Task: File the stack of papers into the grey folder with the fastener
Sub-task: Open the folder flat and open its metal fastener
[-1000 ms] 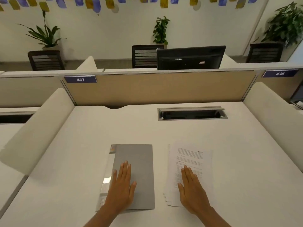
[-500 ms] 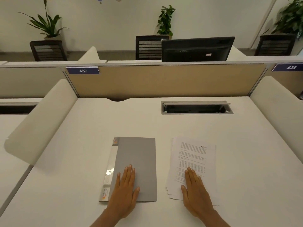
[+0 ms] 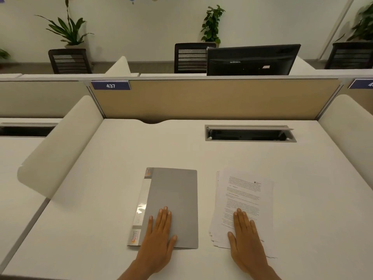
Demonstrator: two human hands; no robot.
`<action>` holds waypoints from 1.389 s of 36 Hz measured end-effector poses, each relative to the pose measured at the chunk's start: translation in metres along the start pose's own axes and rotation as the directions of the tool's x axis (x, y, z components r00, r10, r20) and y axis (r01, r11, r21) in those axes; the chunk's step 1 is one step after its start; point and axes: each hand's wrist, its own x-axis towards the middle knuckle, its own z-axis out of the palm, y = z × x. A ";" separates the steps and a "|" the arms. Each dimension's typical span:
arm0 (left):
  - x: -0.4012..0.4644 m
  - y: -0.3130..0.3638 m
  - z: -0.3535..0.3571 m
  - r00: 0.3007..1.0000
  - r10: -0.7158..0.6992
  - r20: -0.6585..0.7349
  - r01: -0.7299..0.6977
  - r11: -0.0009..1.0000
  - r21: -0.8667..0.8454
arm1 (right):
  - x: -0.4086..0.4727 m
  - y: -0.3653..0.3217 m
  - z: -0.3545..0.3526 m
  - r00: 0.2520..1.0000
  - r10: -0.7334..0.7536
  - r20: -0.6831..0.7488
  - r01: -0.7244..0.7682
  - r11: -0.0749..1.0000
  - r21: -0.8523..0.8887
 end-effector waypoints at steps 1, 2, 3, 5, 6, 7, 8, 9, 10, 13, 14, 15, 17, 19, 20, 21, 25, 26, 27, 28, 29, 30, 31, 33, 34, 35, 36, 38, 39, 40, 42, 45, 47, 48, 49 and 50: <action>0.000 0.000 0.000 1.000 0.002 -0.002 -0.002 1.000 -0.004 | 0.000 0.000 -0.001 1.000 0.000 -0.001 0.000 1.000 0.002; -0.001 0.000 0.000 1.000 0.003 -0.004 -0.003 1.000 -0.011 | 0.000 -0.001 -0.002 1.000 0.000 -0.001 0.000 1.000 0.006; -0.001 -0.001 -0.001 1.000 0.003 -0.003 -0.003 1.000 -0.018 | 0.000 -0.001 -0.003 1.000 0.002 0.000 -0.002 1.000 0.010; -0.001 0.000 -0.001 1.000 0.008 -0.003 -0.008 1.000 -0.026 | -0.001 -0.003 -0.005 1.000 0.007 0.008 -0.007 1.000 0.017; -0.001 0.000 -0.002 1.000 0.013 -0.006 -0.013 1.000 -0.027 | -0.001 -0.003 -0.006 1.000 0.011 0.013 -0.012 1.000 0.017; -0.001 0.000 -0.002 1.000 0.018 -0.008 -0.018 1.000 -0.025 | -0.001 -0.004 -0.007 1.000 0.016 0.018 -0.016 1.000 0.014; -0.002 0.000 -0.003 1.000 0.022 -0.003 -0.022 1.000 -0.018 | -0.001 -0.004 -0.008 1.000 0.019 0.023 -0.019 1.000 0.008; -0.003 0.000 -0.003 1.000 0.026 0.004 -0.026 1.000 -0.009 | -0.001 -0.005 -0.009 0.999 0.020 0.028 -0.020 1.000 0.001; -0.003 0.000 -0.004 1.000 0.030 0.008 -0.030 1.000 -0.002 | -0.002 -0.006 -0.010 0.999 0.019 0.031 -0.019 1.000 0.000; -0.004 0.000 -0.005 0.999 0.042 0.027 -0.042 0.999 -0.006 | -0.002 -0.006 -0.012 1.000 0.009 0.024 -0.009 1.000 0.024; -0.004 -0.001 -0.005 0.998 0.044 0.038 -0.044 0.999 -0.007 | -0.003 -0.007 -0.012 1.000 0.004 0.019 -0.005 0.999 0.032; -0.004 -0.002 -0.005 0.998 0.046 0.047 -0.046 0.999 -0.007 | -0.002 -0.008 -0.012 1.000 0.002 0.018 -0.003 0.999 0.043; -0.003 -0.002 -0.006 0.998 0.042 0.053 -0.042 0.999 -0.015 | 0.000 -0.010 -0.013 0.999 0.015 0.031 -0.017 0.998 0.061; -0.004 -0.002 -0.006 0.997 0.055 0.052 -0.055 0.998 -0.005 | 0.001 -0.013 -0.015 0.998 0.047 0.037 -0.049 0.996 0.070; -0.004 -0.002 -0.008 0.996 0.062 0.068 -0.063 0.998 0.011 | 0.001 -0.015 -0.016 0.998 0.054 0.033 -0.057 0.995 0.087; -0.005 -0.002 -0.008 0.995 0.065 0.072 -0.067 0.997 0.029 | 0.001 -0.017 -0.016 0.999 0.049 0.016 -0.051 0.991 0.126; -0.004 -0.003 -0.008 0.992 0.047 0.117 -0.052 0.998 0.045 | -0.005 -0.025 -0.015 0.984 -0.012 -0.180 0.065 0.954 0.292; -0.004 -0.002 -0.009 0.991 0.048 0.122 -0.055 0.997 0.053 | -0.006 -0.027 -0.013 0.969 -0.031 -0.245 0.105 0.949 0.298; -0.005 -0.001 -0.011 0.991 0.049 0.127 -0.058 0.996 0.064 | -0.006 -0.029 -0.012 0.951 -0.049 -0.304 0.144 0.944 0.297; -0.006 0.000 -0.013 0.990 0.049 0.132 -0.058 0.996 0.068 | -0.006 -0.032 -0.012 0.937 -0.063 -0.344 0.173 0.938 0.301; -0.007 0.001 -0.015 0.990 0.049 0.131 -0.058 0.996 0.064 | -0.006 -0.035 -0.012 0.929 -0.072 -0.364 0.194 0.930 0.313; -0.009 0.002 -0.016 0.991 0.051 0.126 -0.059 0.996 0.060 | -0.005 -0.038 -0.012 0.928 -0.071 -0.365 0.203 0.920 0.336; -0.010 0.002 -0.017 0.991 0.052 0.121 -0.059 0.997 0.056 | -0.005 -0.041 -0.010 0.932 -0.070 -0.356 0.207 0.908 0.363; -0.011 0.001 -0.018 0.994 0.051 0.094 -0.054 0.998 0.027 | -0.004 -0.048 -0.009 0.943 -0.084 -0.321 0.214 0.894 0.394; -0.012 0.001 -0.019 0.995 0.048 0.083 -0.049 0.999 0.014 | -0.003 -0.051 -0.009 0.945 -0.118 -0.305 0.236 0.892 0.385; -0.013 0.000 -0.019 0.996 0.046 0.077 -0.047 0.999 0.009 | -0.003 -0.055 -0.008 0.940 -0.168 -0.296 0.274 0.890 0.365; -0.015 0.000 -0.019 0.997 0.046 0.067 -0.046 0.999 -0.005 | -0.003 -0.059 -0.008 0.933 -0.219 -0.287 0.313 0.886 0.341; -0.017 -0.003 -0.019 0.999 0.045 0.022 -0.043 0.996 -0.081 | -0.003 -0.066 -0.008 0.921 -0.292 -0.257 0.364 0.880 0.306; -0.018 -0.004 -0.018 0.999 0.042 0.001 -0.042 0.992 -0.115 | -0.003 -0.070 -0.009 0.917 -0.322 -0.236 0.382 0.878 0.289; -0.019 -0.006 -0.017 0.999 0.039 -0.019 -0.041 0.989 -0.144 | -0.002 -0.075 -0.009 0.910 -0.355 -0.214 0.405 0.874 0.269; -0.021 -0.010 -0.016 0.998 0.025 -0.053 -0.036 0.978 -0.208 | 0.000 -0.085 -0.011 0.894 -0.423 -0.147 0.447 0.867 0.222; -0.024 -0.013 -0.015 0.995 0.000 -0.096 -0.027 0.958 -0.285 | 0.004 -0.098 -0.011 0.869 -0.492 -0.051 0.493 0.855 0.163; -0.027 -0.014 -0.016 0.990 -0.025 -0.140 -0.025 0.941 -0.338 | 0.004 -0.105 -0.011 0.868 -0.497 -0.014 0.493 0.857 0.151; -0.029 -0.014 -0.018 0.985 -0.034 -0.169 -0.030 0.932 -0.361 | 0.005 -0.108 -0.010 0.866 -0.500 -0.006 0.496 0.857 0.143; -0.031 -0.013 -0.020 0.979 -0.042 -0.199 -0.038 0.923 -0.384 | 0.005 -0.110 -0.009 0.864 -0.504 0.000 0.500 0.856 0.131; -0.034 -0.012 -0.023 0.973 -0.052 -0.226 -0.046 0.911 -0.409 | 0.005 -0.112 -0.008 0.862 -0.507 0.003 0.503 0.856 0.118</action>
